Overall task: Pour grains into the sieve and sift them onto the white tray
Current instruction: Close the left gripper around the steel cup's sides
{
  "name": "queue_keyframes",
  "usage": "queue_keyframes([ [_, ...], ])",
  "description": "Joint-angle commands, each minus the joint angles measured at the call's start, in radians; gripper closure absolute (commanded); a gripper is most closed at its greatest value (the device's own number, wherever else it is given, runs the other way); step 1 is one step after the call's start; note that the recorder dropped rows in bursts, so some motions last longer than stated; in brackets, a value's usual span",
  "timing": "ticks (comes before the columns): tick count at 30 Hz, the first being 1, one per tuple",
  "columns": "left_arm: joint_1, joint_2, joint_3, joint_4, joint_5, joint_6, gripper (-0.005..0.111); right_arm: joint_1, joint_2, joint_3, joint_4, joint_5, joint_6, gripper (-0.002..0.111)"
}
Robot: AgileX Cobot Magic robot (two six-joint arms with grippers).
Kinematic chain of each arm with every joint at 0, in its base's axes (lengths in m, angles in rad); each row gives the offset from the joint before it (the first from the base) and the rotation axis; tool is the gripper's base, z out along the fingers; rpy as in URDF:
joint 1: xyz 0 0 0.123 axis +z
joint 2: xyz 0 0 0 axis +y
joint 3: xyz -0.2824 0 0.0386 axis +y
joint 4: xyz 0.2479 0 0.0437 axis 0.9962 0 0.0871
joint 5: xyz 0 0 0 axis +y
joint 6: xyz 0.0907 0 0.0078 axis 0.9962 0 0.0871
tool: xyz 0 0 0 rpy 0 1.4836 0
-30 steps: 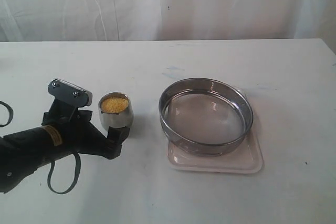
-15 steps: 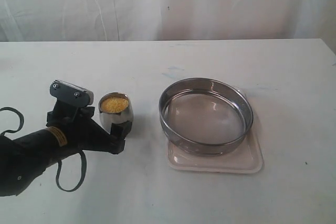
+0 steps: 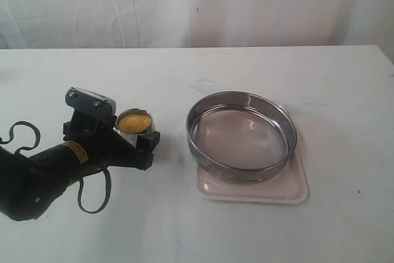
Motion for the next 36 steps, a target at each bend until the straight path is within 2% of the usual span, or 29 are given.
queue_keyframes([
  [1,-0.005,0.023,-0.009,-0.024,-0.001,0.007,0.011,0.004,-0.006,0.005,0.002,-0.013,0.000,0.108],
  [13,-0.005,0.067,-0.009,-0.059,-0.065,0.028,0.011,0.004,-0.006,0.005,0.002,-0.013,0.000,0.108],
  [26,-0.005,0.121,-0.065,-0.064,-0.062,0.028,0.011,0.004,-0.006,0.005,0.002,-0.013,0.000,0.108],
  [36,-0.005,0.121,-0.065,-0.091,-0.067,0.036,0.022,0.004,-0.006,0.005,0.002,-0.013,0.000,0.108],
])
